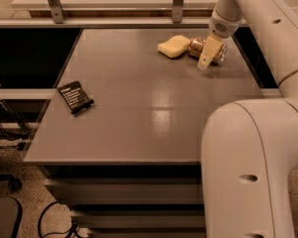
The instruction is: Move orange can near sponge
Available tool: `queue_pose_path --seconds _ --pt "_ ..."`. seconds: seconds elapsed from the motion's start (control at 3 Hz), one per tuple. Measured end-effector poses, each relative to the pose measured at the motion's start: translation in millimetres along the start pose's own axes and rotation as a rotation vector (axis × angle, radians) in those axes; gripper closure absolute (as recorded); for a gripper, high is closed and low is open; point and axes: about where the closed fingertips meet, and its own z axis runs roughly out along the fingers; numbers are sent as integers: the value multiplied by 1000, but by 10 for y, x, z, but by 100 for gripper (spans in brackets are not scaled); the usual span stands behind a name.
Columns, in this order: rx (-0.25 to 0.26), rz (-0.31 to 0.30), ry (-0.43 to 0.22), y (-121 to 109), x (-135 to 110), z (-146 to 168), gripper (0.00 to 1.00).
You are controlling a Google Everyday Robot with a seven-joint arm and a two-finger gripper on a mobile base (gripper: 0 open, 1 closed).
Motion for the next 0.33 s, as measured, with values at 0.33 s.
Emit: queue_pose_path --seconds 0.33 --pt "-4 -5 -13 0 -19 -14 0"
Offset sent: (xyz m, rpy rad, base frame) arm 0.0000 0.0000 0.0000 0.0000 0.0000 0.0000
